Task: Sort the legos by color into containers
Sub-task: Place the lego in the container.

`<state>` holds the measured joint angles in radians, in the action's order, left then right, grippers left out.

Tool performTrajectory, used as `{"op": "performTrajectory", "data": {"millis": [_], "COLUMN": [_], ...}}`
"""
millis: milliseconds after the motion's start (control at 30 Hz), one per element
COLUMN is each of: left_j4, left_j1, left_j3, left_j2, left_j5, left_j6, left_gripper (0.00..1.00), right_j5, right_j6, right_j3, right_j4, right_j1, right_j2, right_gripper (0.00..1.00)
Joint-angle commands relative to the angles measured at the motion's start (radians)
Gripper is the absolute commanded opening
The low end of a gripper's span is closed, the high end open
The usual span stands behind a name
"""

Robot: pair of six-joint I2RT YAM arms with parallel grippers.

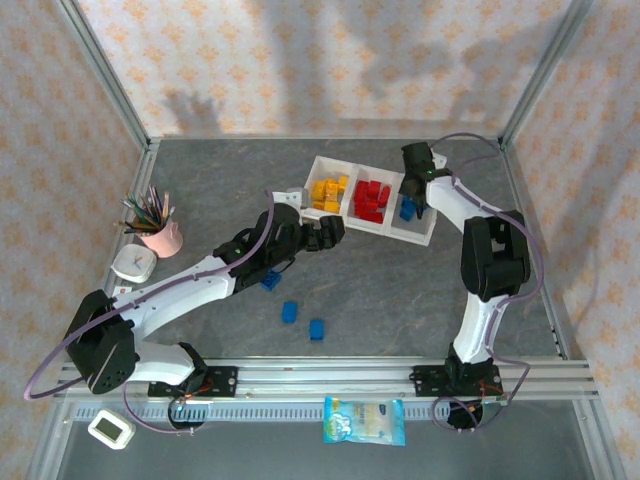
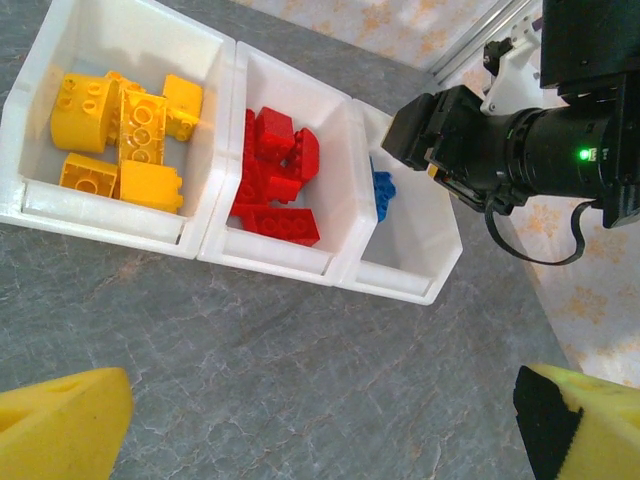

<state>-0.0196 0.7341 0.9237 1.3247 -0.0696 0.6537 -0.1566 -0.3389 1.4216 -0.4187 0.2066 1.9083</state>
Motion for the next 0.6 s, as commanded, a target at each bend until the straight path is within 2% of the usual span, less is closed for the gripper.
{"op": "performTrajectory", "data": {"millis": [0, 267, 567], "left_j4": [-0.004, 0.024, 0.159], "left_j1": [0.005, 0.003, -0.019], "left_j3": [0.036, -0.008, -0.116], "left_j2": [-0.016, -0.095, -0.273], "left_j5": [0.028, 0.082, 0.192], "left_j6": [-0.019, -0.006, 0.053], "left_gripper": [0.99, 0.99, 0.99], "right_j5": [0.01, 0.058, 0.107], "right_j6": [0.014, 0.034, 0.021], "right_j3": [0.024, -0.064, -0.17], "right_j4": [-0.019, -0.003, -0.007], "right_j1": [0.011, 0.113, 0.359], "right_j2": [-0.042, -0.184, -0.283], "right_gripper": [0.6, 0.67, 0.74]}}
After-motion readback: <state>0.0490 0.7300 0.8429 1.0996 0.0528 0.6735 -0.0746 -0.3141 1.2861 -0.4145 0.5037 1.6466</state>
